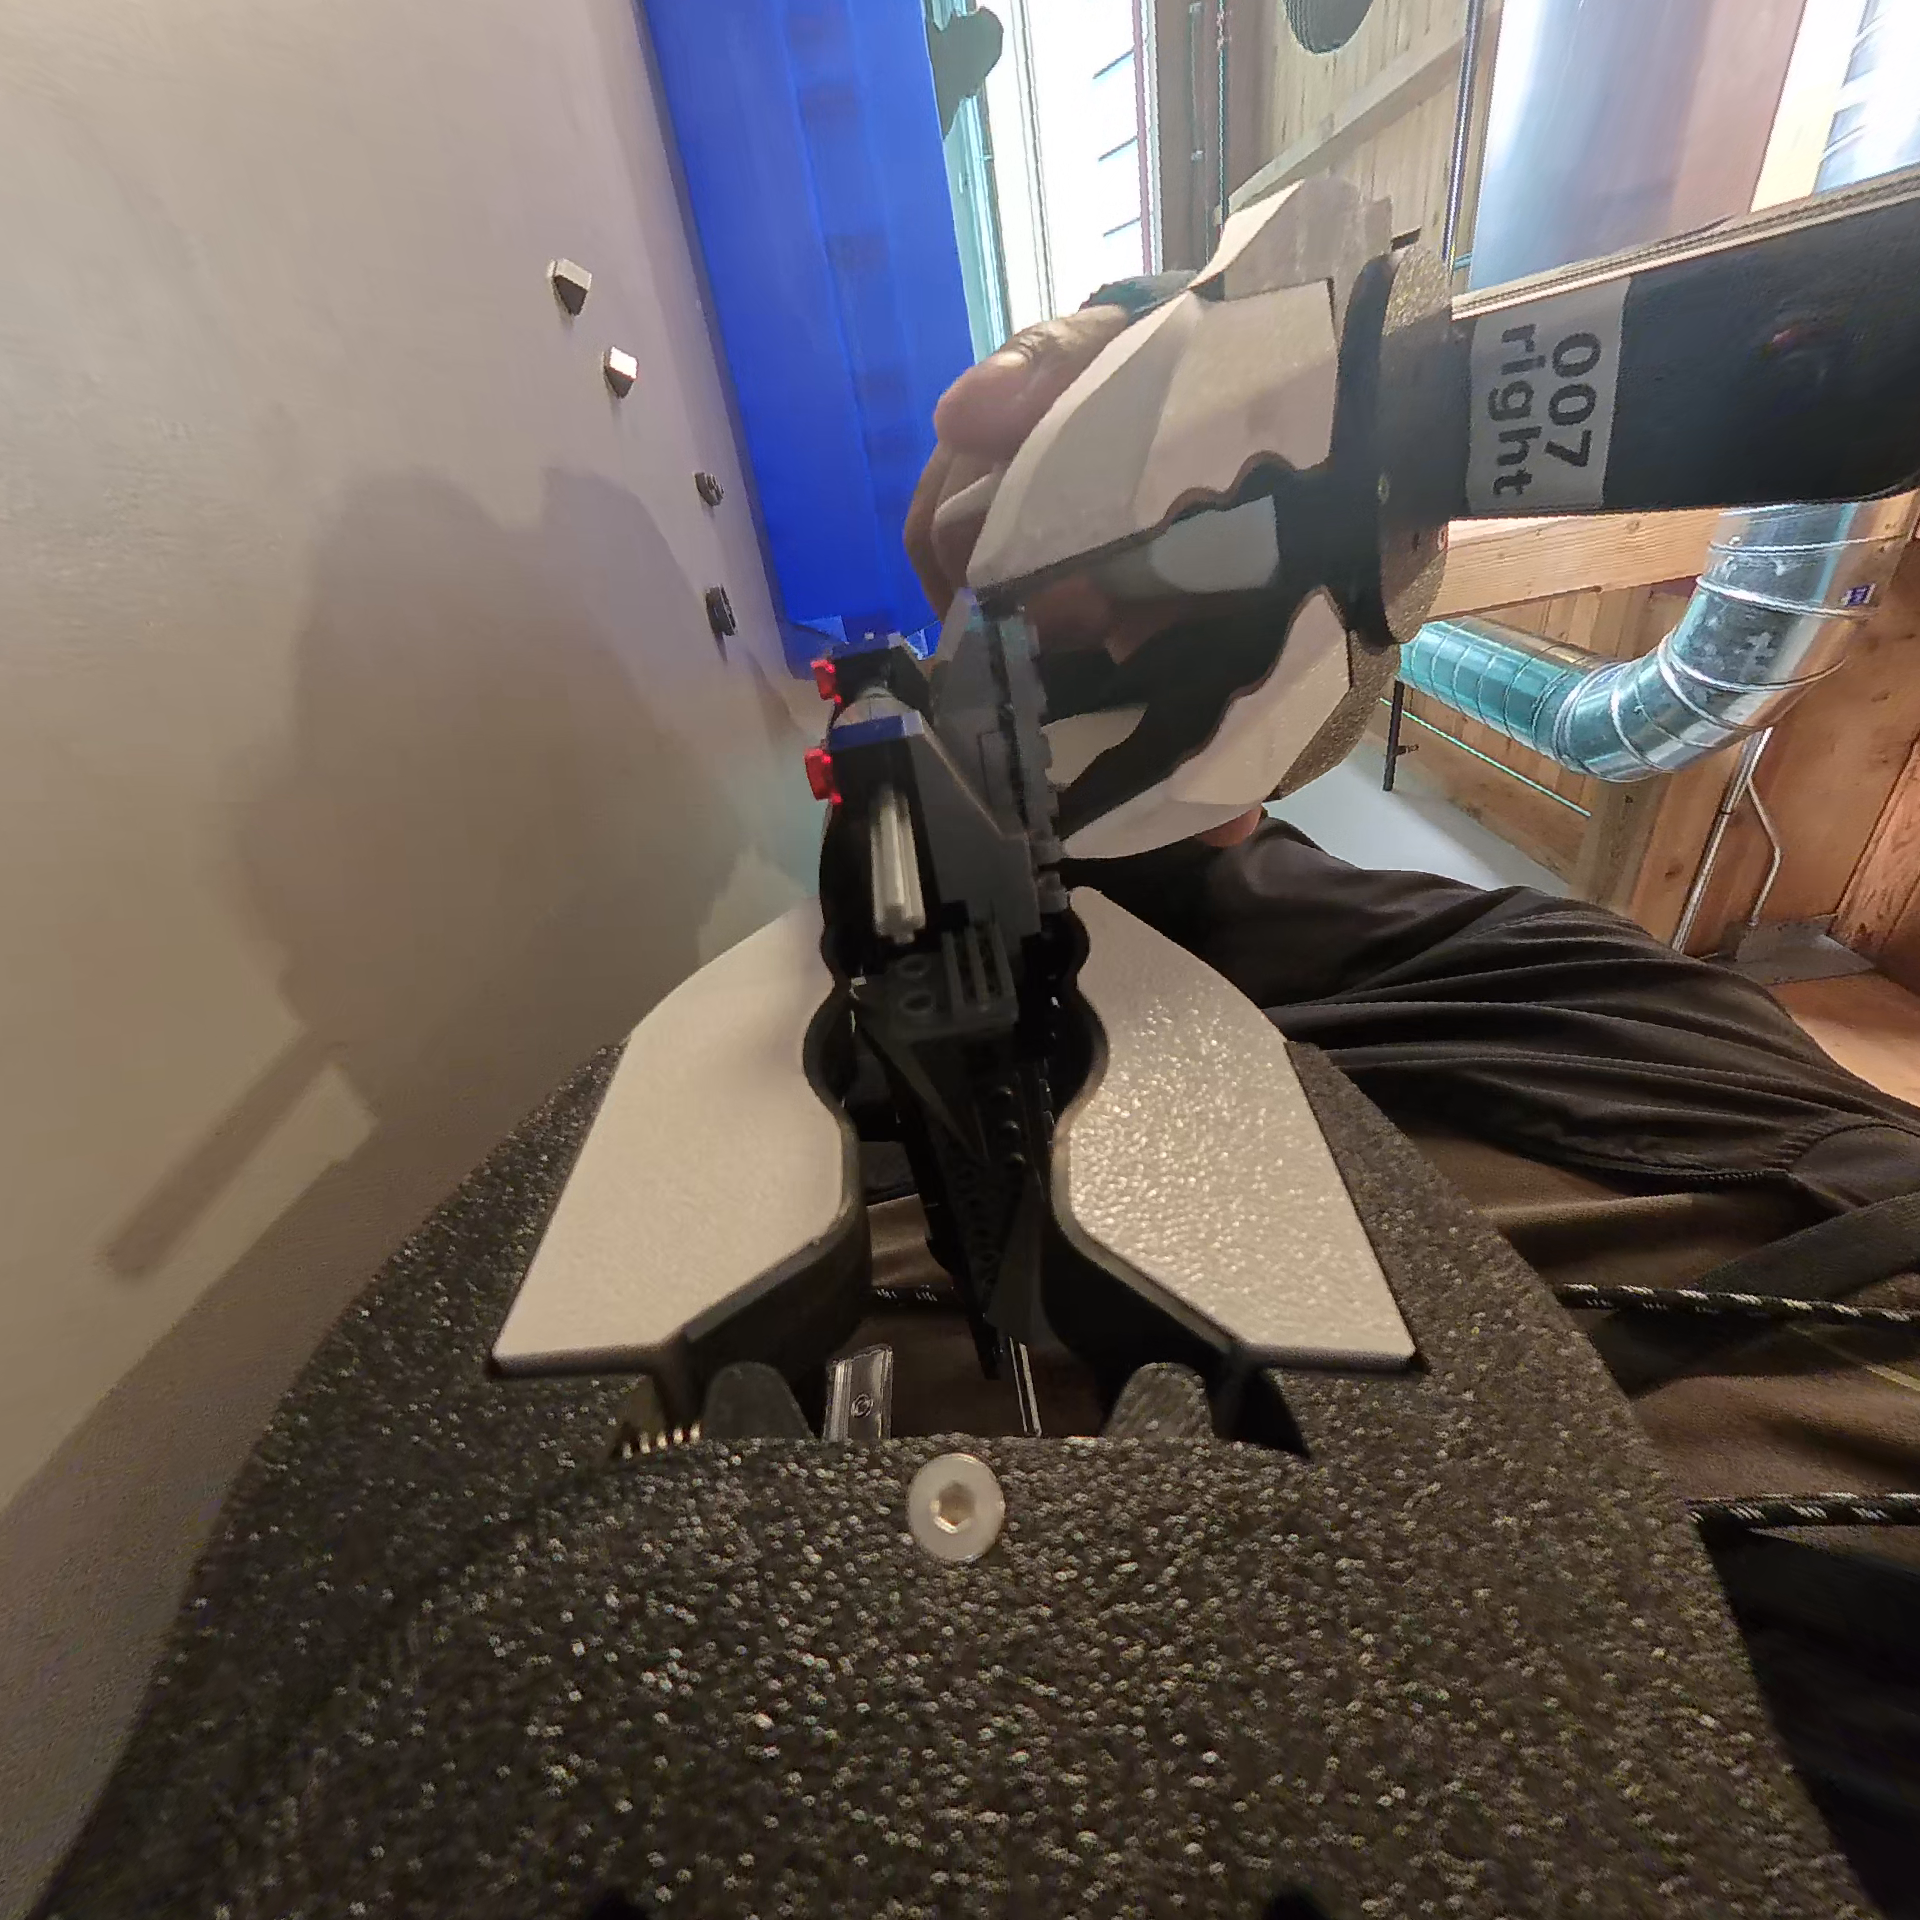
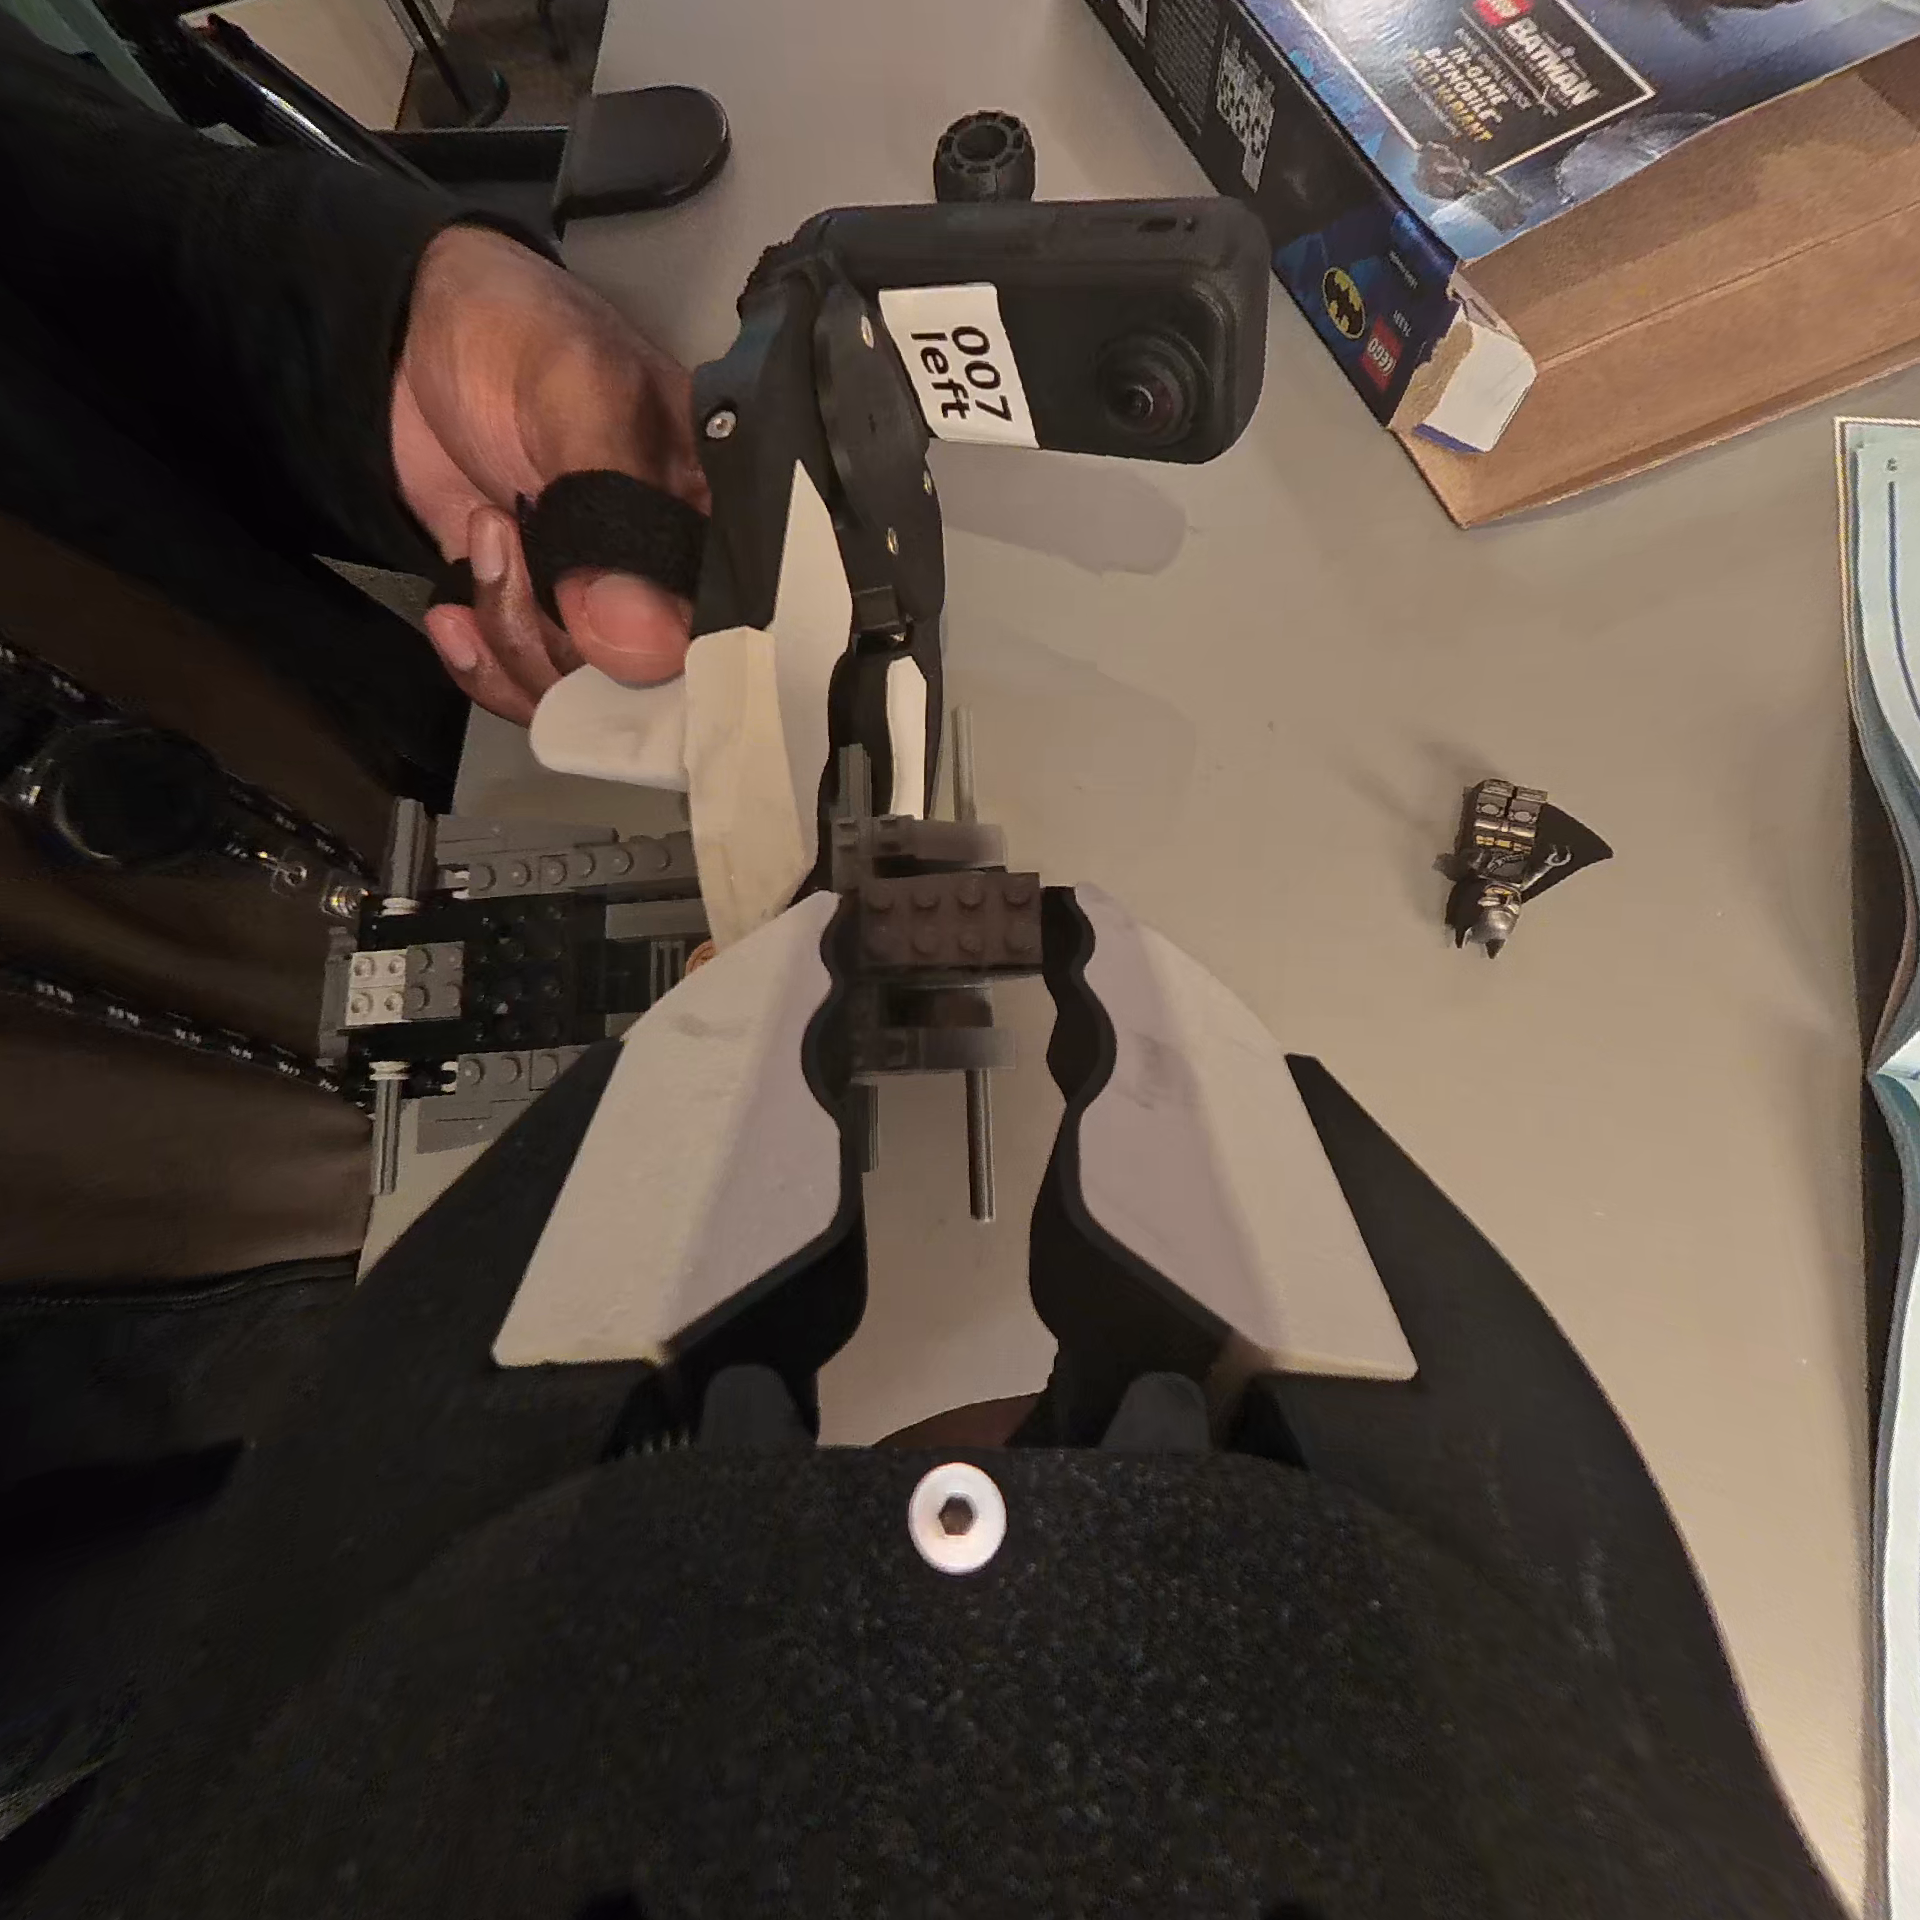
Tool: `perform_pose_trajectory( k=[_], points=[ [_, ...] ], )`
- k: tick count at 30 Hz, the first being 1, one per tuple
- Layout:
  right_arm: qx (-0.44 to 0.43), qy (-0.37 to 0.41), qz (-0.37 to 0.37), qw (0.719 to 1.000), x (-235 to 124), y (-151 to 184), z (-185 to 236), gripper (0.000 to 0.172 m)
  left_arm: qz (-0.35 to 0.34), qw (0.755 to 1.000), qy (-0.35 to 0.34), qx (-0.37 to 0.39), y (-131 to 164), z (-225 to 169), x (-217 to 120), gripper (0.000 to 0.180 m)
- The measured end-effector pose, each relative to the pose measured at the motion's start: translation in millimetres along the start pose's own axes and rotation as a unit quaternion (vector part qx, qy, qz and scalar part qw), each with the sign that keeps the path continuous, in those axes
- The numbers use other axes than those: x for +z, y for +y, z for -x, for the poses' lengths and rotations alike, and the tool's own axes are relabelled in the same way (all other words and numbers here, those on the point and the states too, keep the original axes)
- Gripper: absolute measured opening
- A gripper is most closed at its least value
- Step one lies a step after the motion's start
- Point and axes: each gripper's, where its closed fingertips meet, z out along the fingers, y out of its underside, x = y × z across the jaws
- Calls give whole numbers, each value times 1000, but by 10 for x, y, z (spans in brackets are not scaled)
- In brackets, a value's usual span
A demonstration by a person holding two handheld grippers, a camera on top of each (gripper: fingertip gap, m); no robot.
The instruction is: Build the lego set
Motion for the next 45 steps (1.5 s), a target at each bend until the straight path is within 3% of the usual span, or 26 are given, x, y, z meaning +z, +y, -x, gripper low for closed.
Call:
perform_pose_trajectory(
  k=[45],
  points=[
    [-5,1,-15,1000,-36,-7,-56,32,1,1000,-2,2,-30,16,7,36]
  ],
)
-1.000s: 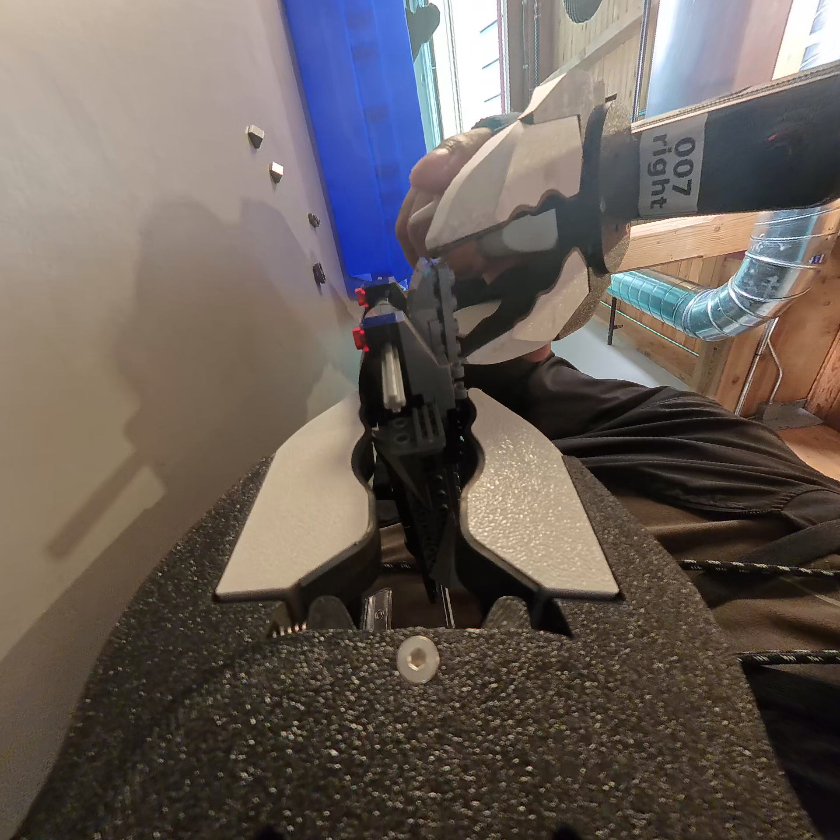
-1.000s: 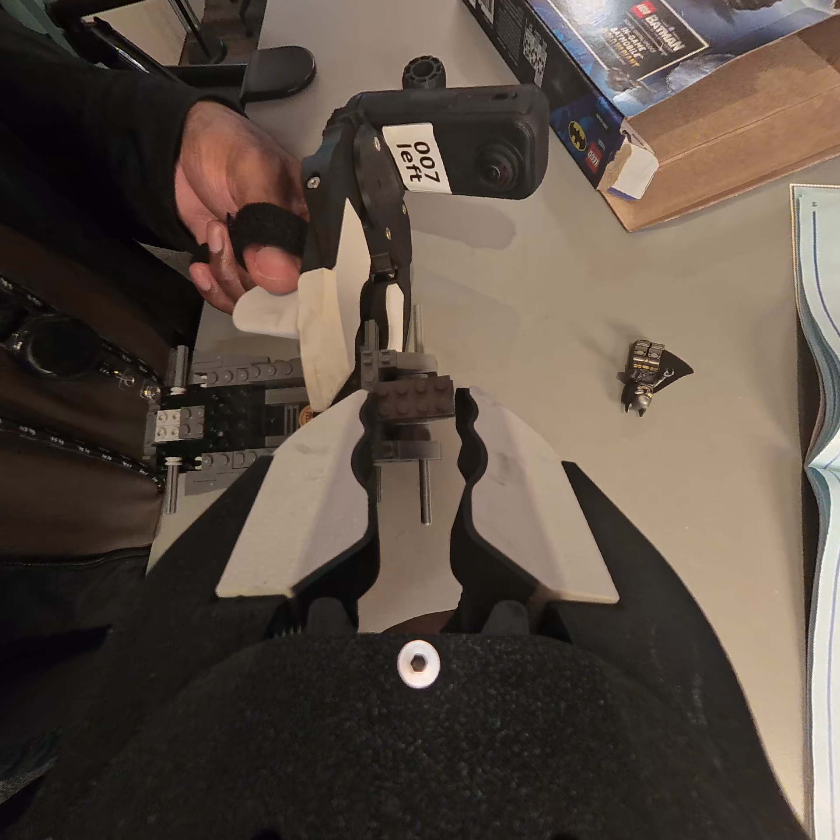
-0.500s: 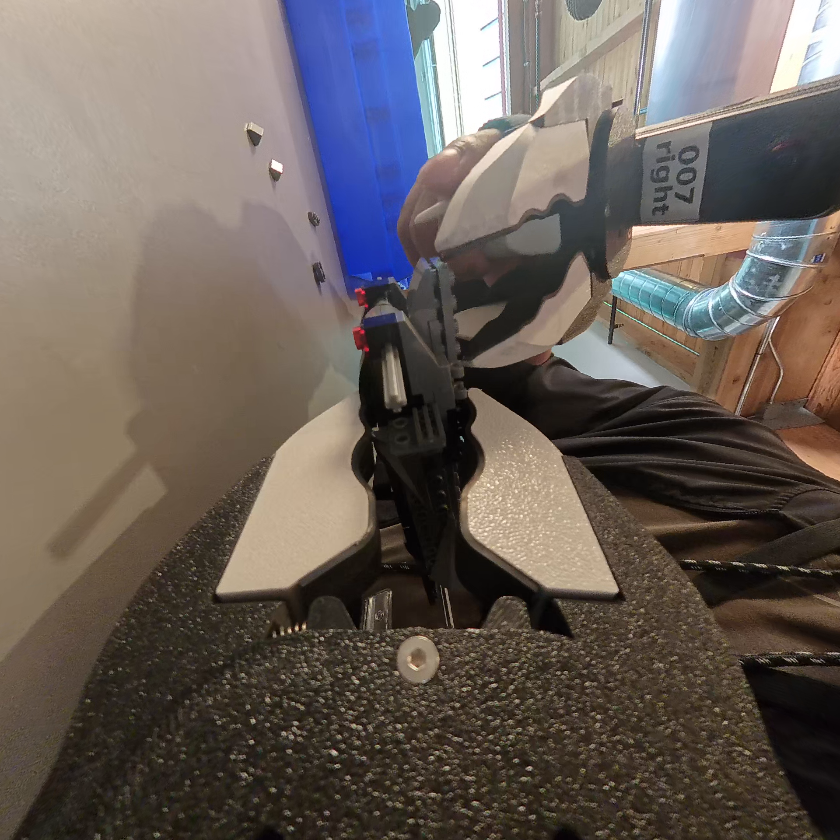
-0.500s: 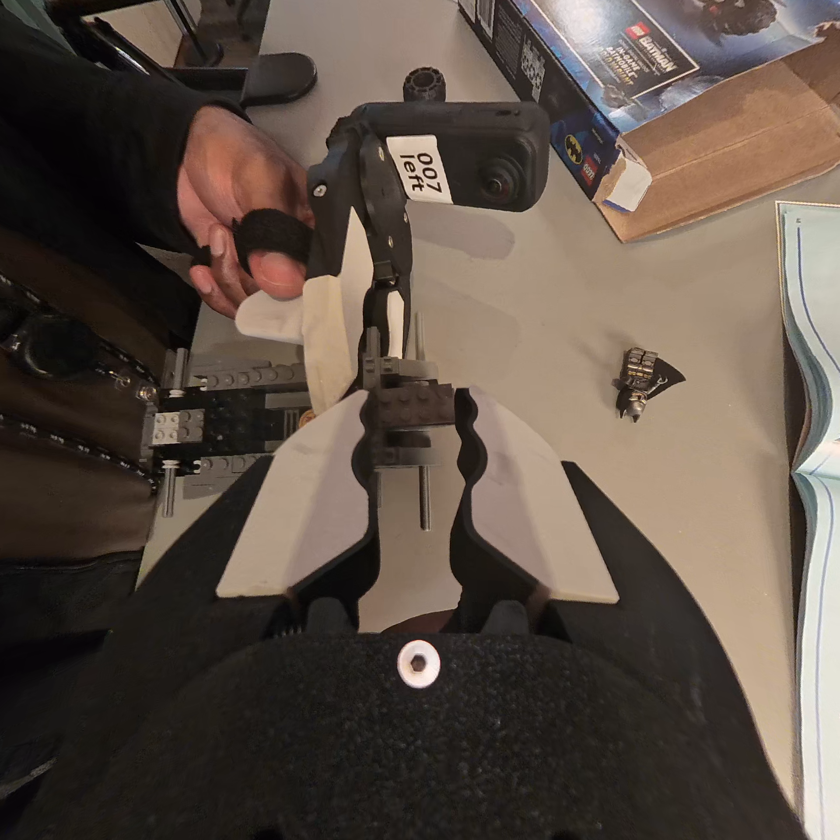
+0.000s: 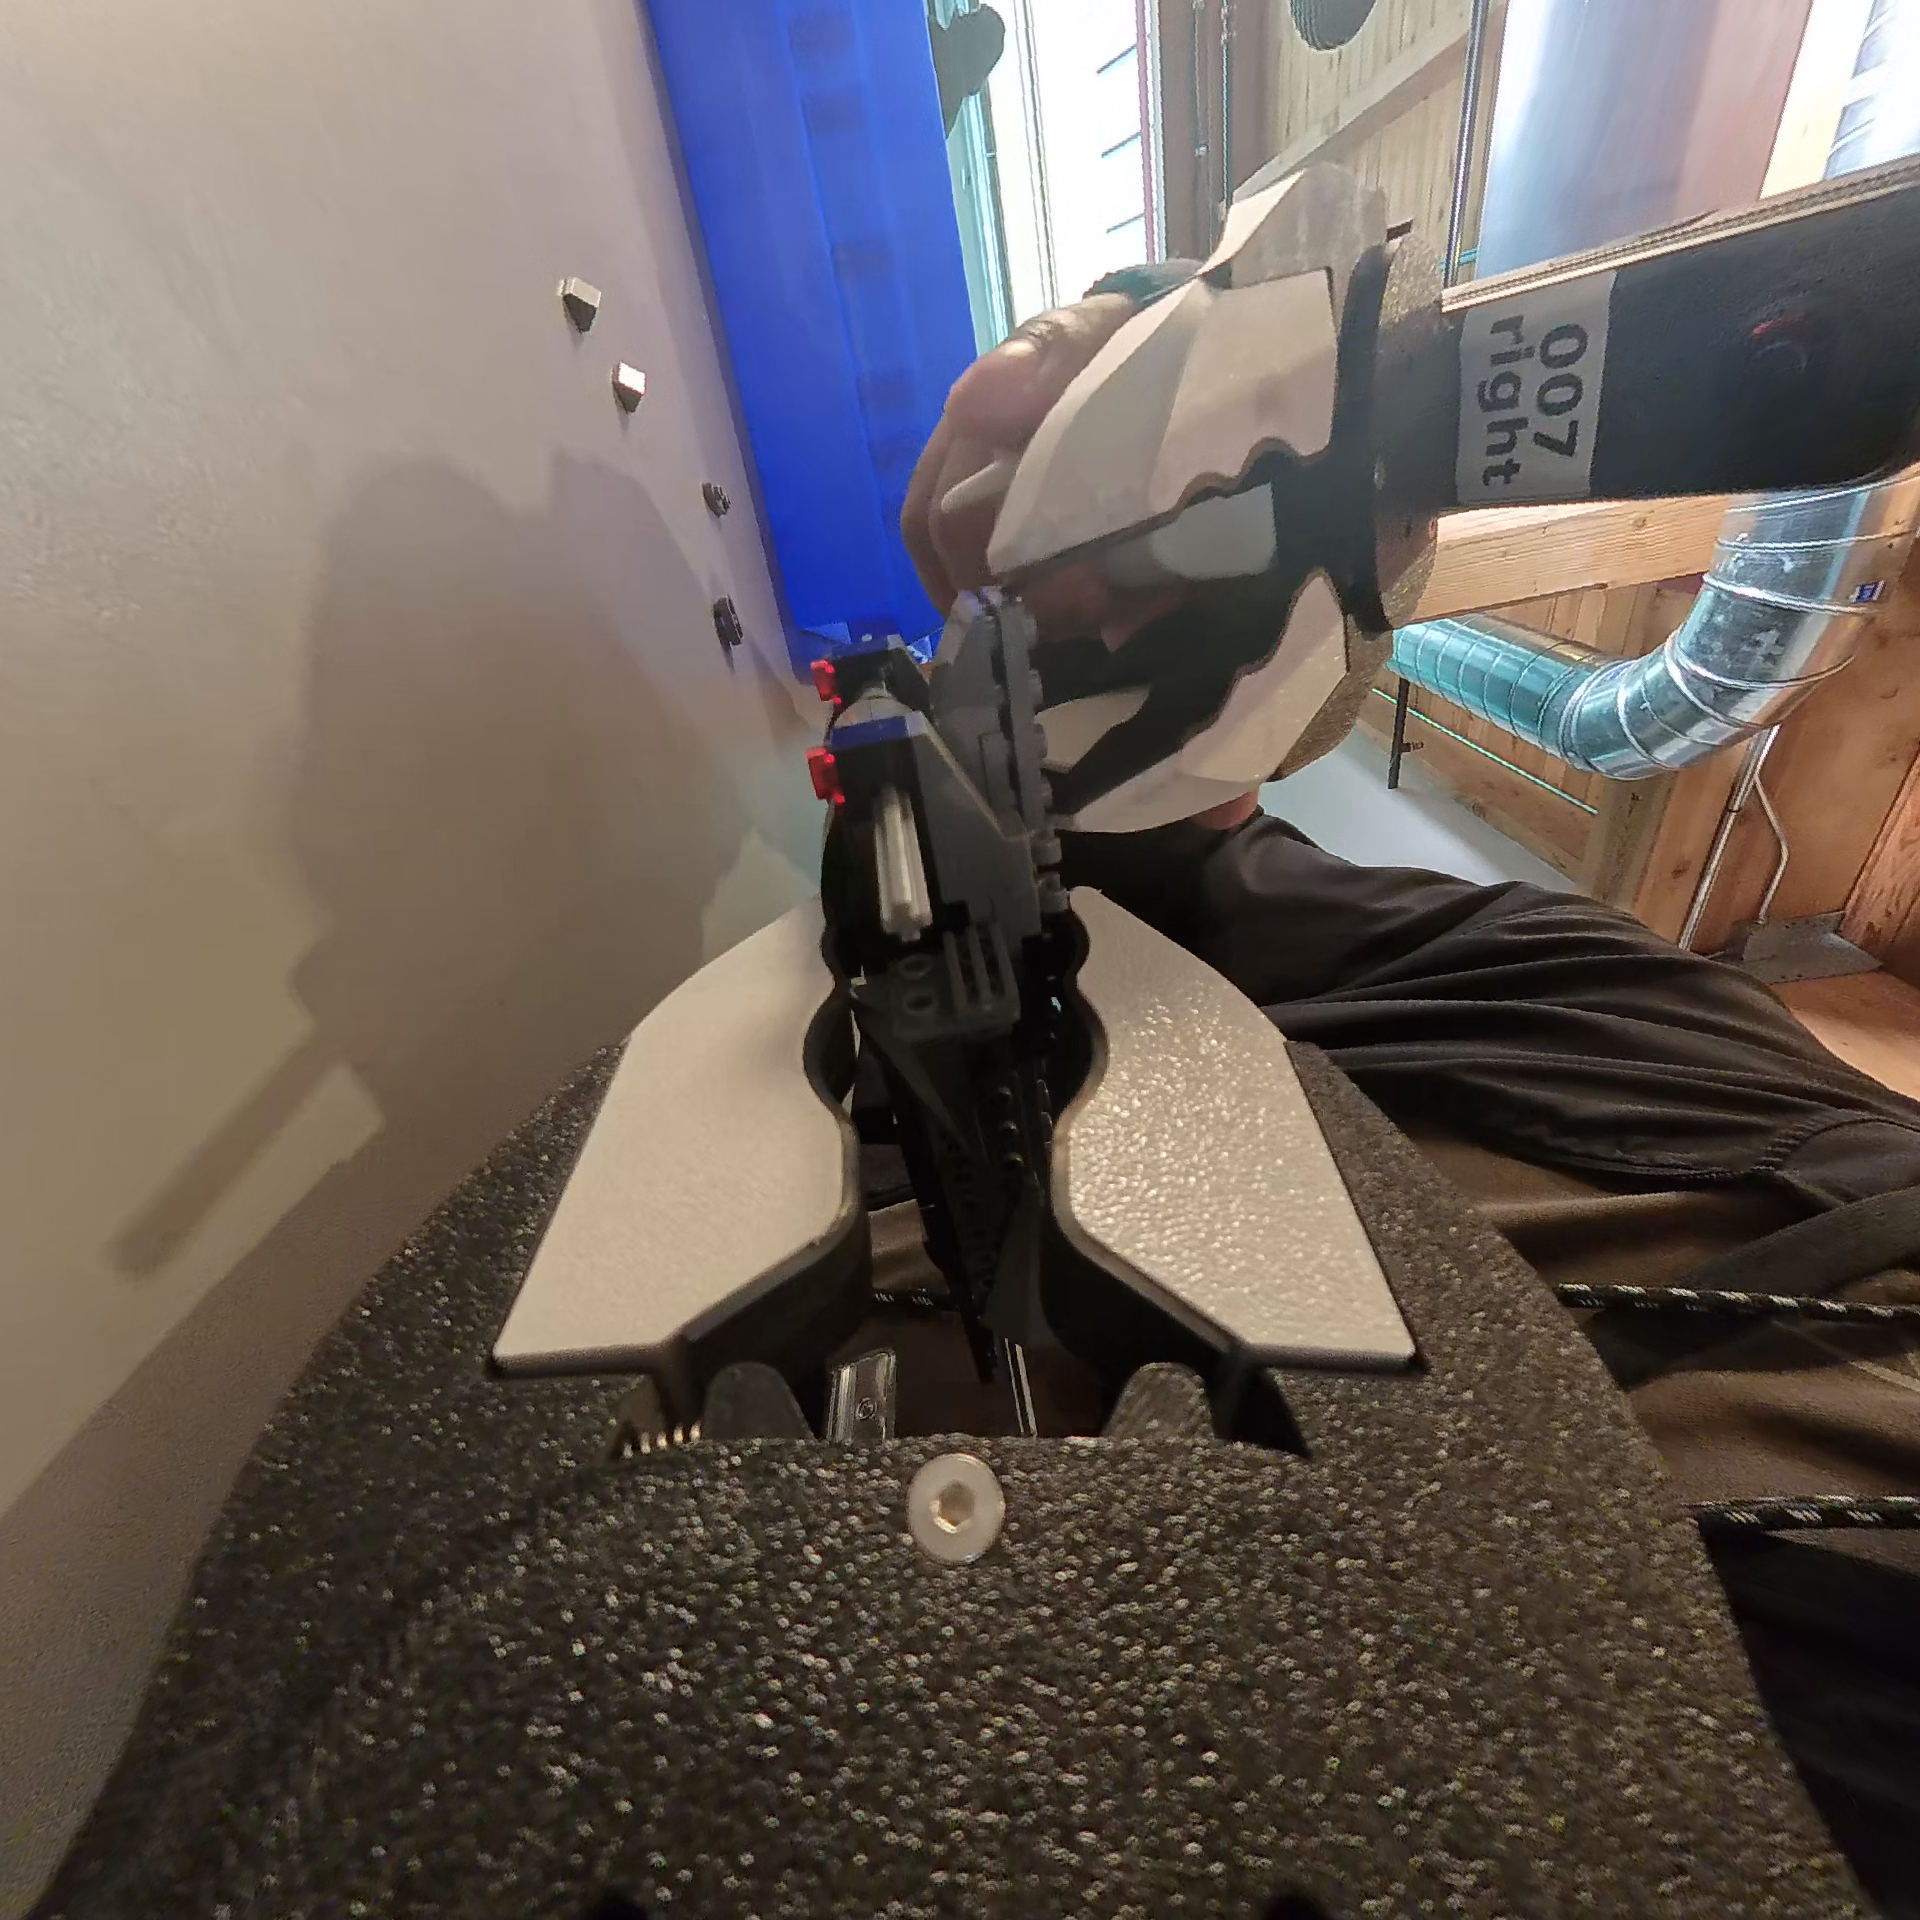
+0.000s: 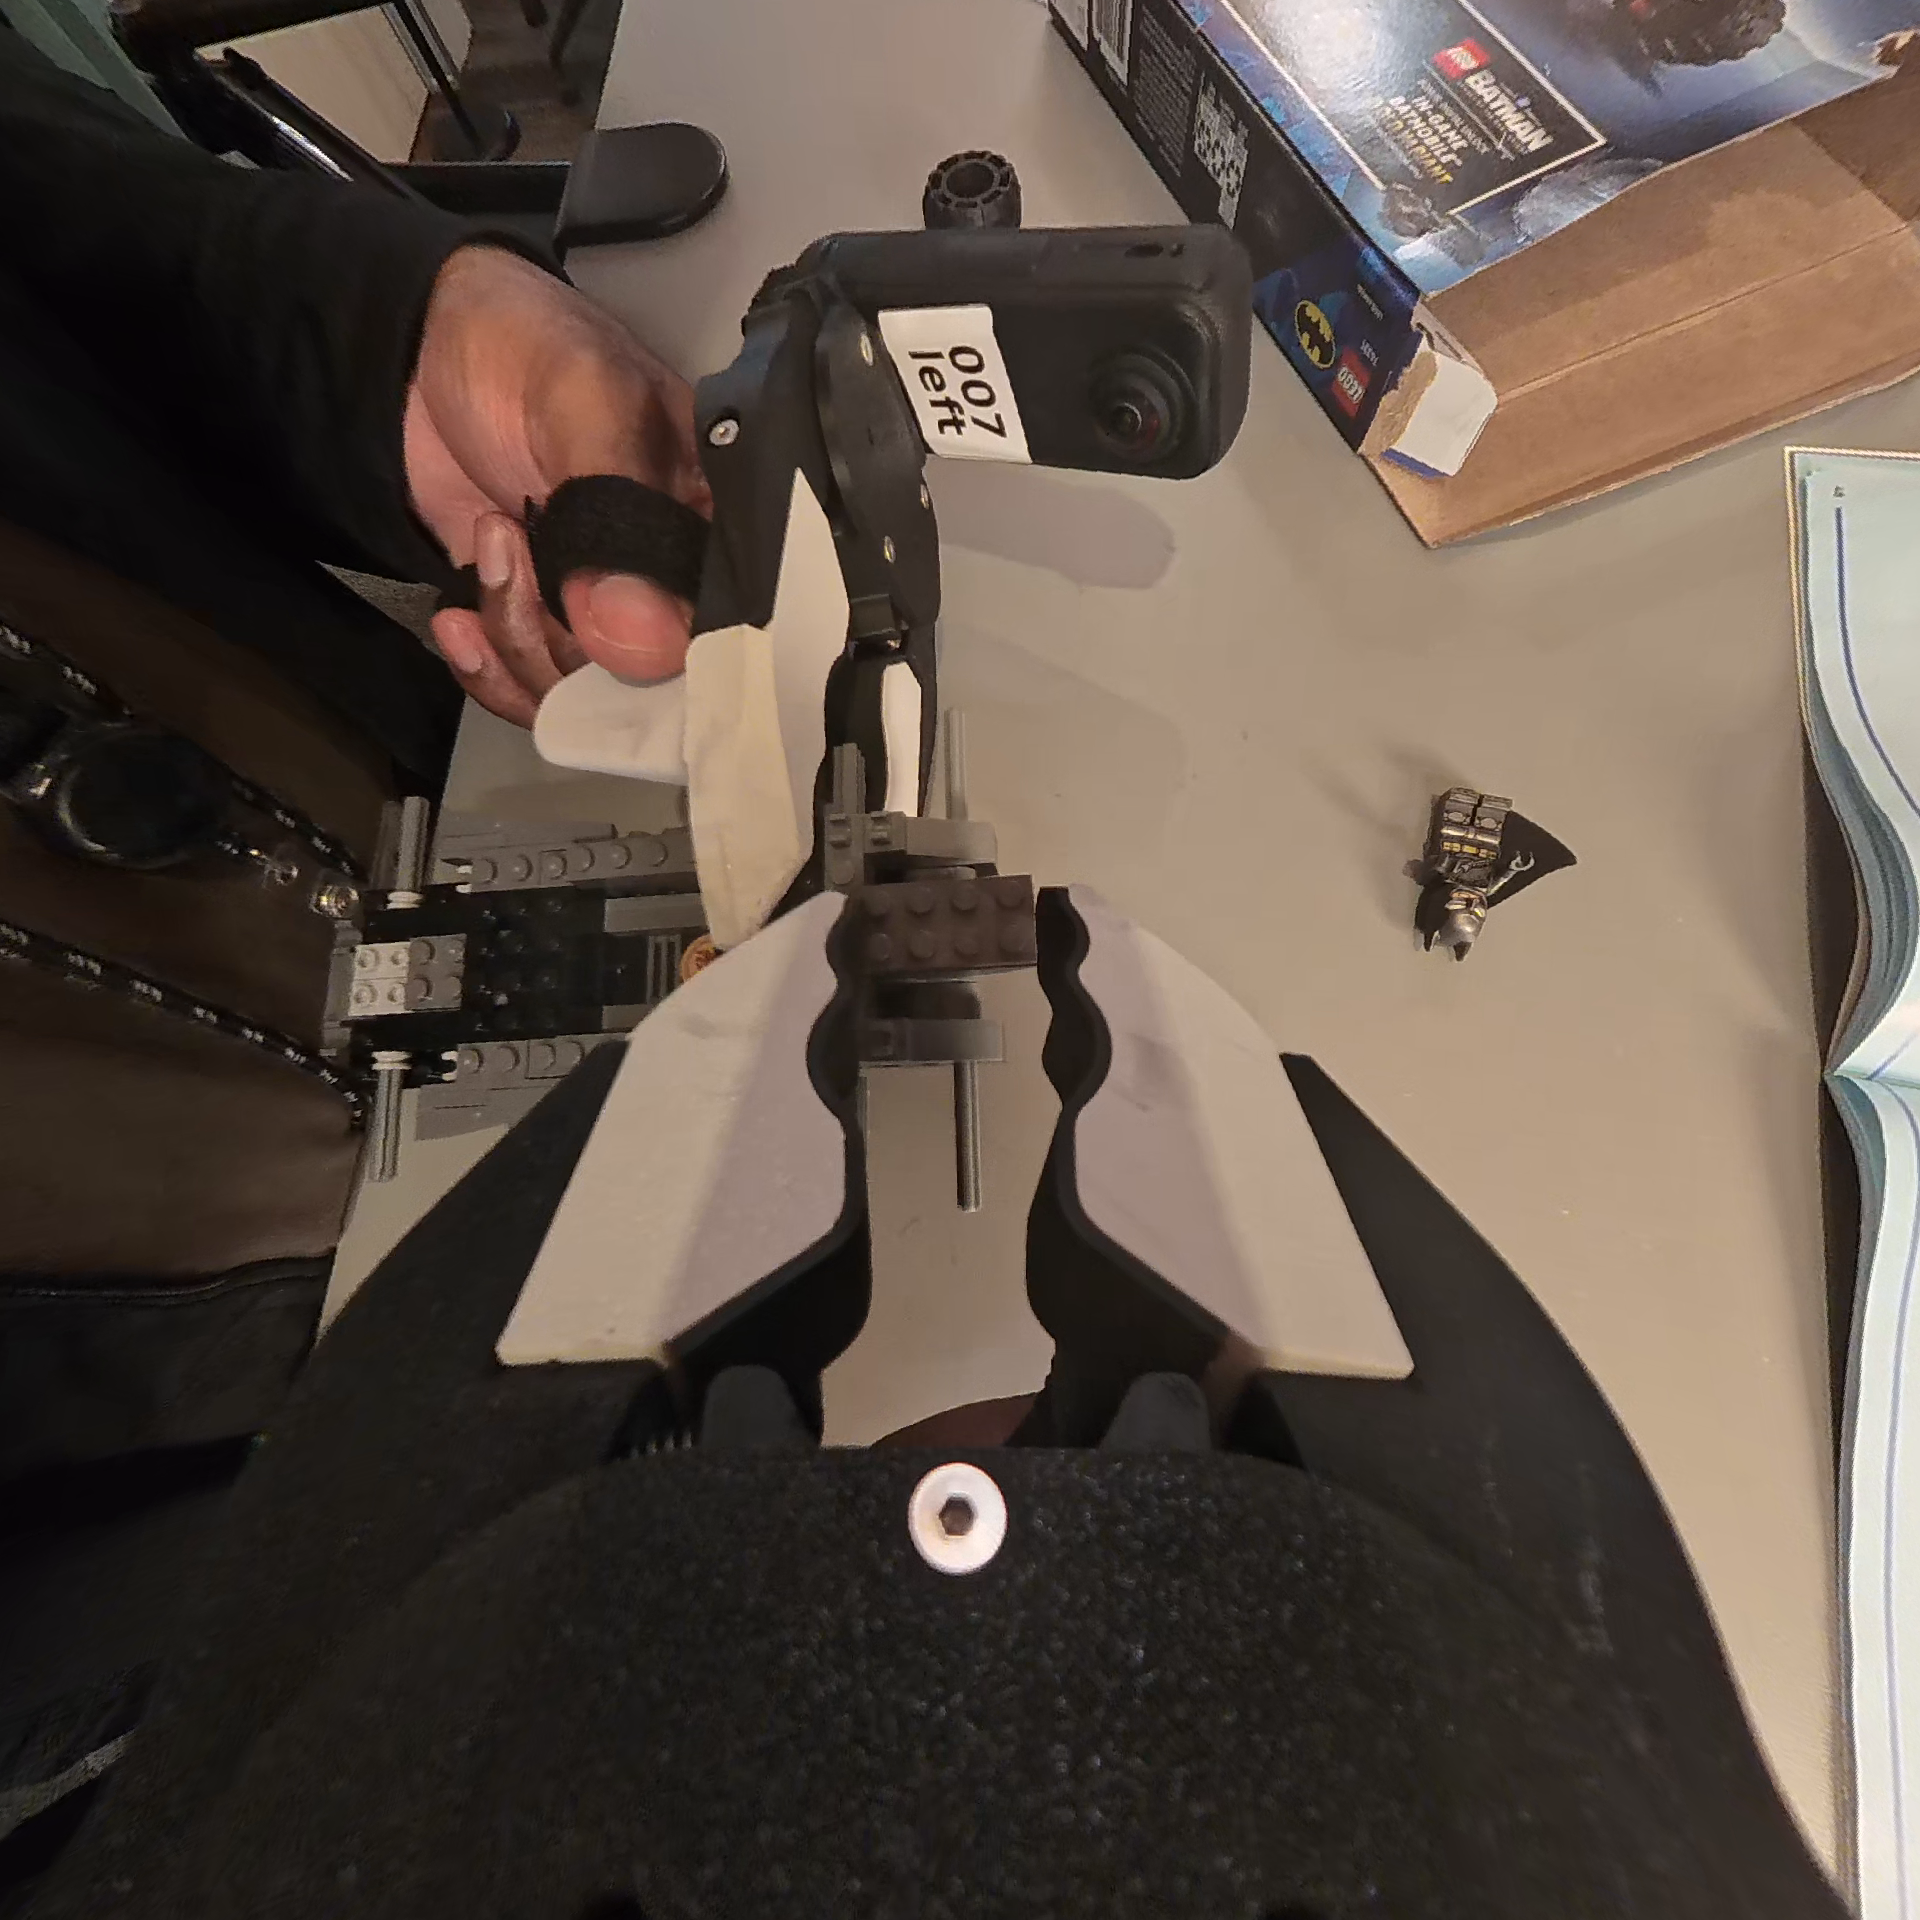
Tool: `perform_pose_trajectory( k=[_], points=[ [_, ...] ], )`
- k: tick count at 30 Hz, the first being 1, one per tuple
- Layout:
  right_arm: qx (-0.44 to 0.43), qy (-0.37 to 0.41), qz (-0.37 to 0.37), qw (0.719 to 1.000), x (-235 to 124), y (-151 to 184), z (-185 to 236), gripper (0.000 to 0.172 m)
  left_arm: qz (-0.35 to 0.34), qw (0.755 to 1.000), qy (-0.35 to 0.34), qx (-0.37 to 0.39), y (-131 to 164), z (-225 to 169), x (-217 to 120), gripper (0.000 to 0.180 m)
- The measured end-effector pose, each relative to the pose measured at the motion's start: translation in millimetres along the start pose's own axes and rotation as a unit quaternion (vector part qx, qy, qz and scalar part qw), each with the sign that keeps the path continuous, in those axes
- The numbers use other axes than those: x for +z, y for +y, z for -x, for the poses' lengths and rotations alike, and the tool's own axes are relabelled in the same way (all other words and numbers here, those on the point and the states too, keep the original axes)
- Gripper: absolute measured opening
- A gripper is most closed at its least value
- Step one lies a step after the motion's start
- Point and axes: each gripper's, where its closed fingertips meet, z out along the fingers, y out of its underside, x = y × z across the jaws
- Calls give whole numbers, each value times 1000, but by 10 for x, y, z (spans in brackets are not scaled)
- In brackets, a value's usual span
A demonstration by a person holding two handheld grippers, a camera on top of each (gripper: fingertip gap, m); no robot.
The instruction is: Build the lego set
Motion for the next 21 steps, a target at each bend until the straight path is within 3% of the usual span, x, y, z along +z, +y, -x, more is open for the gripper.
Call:
perform_pose_trajectory(
  k=[5,12,21],
  points=[
    [24,6,-13,1000,-57,-33,-37,42,-4,1000,3,-3,-24,12,-4,36],
    [100,44,-64,992,-217,-50,-230,39,-8,1000,7,-8,-78,47,-49,36],
    [232,113,-189,947,-358,-210,-857,33,-15,1000,25,-5,-250,-12,-72,36]
  ],
)
